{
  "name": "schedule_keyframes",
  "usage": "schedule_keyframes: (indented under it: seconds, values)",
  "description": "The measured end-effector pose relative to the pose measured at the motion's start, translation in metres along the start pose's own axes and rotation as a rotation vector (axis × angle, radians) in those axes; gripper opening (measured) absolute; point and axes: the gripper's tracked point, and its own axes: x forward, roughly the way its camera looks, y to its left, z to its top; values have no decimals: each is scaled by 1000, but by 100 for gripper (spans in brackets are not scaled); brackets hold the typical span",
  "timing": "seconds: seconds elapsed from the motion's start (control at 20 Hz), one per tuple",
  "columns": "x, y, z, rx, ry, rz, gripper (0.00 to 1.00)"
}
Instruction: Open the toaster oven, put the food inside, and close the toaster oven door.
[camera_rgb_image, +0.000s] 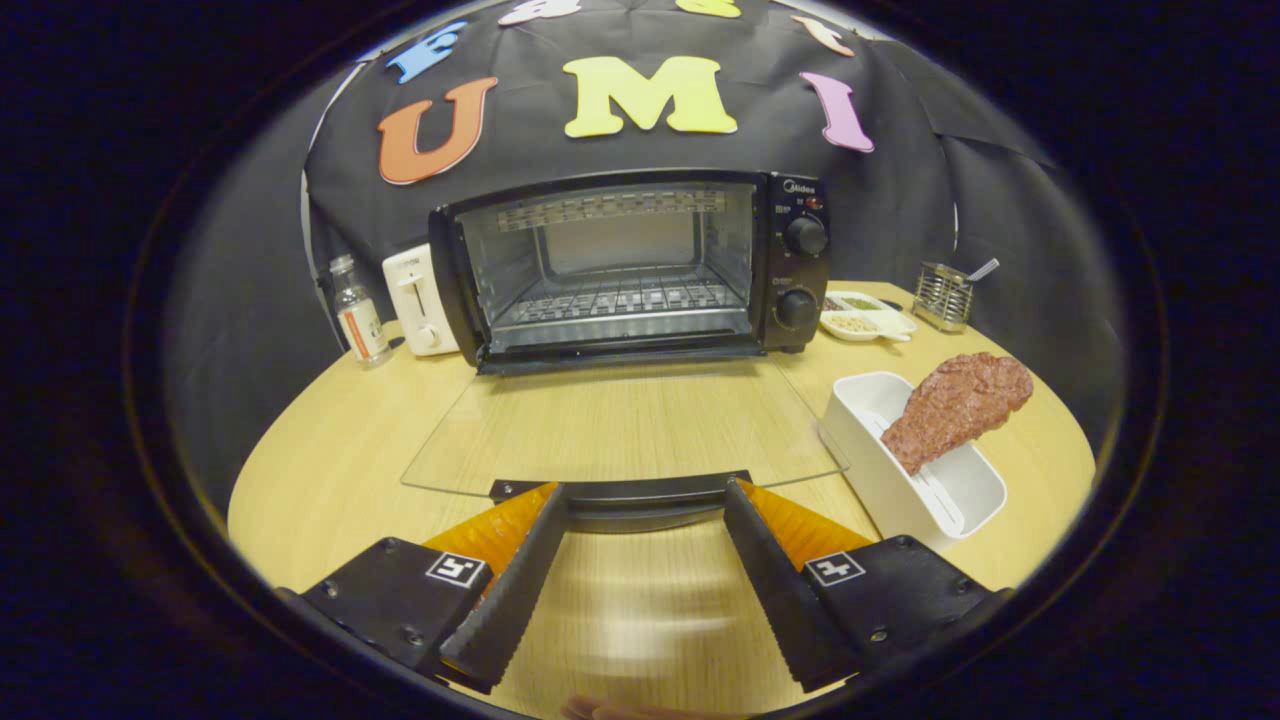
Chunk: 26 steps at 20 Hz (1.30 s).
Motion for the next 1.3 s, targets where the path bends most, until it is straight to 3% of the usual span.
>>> schedule_keyframes:
  seconds: [0.2,0.4,0.65,0.85,1.05,1.3]
  values:
    - [-3,-8,7,-50,-10,-6,100]
    - [-26,-27,32,15,-69,36,100]
    - [-44,-91,66,-4,-116,-12,100]
    - [-44,-143,94,-5,-90,-2,100]
    - [-39,-190,113,78,21,48,100]
    - [-42,-220,110,202,257,230,97]
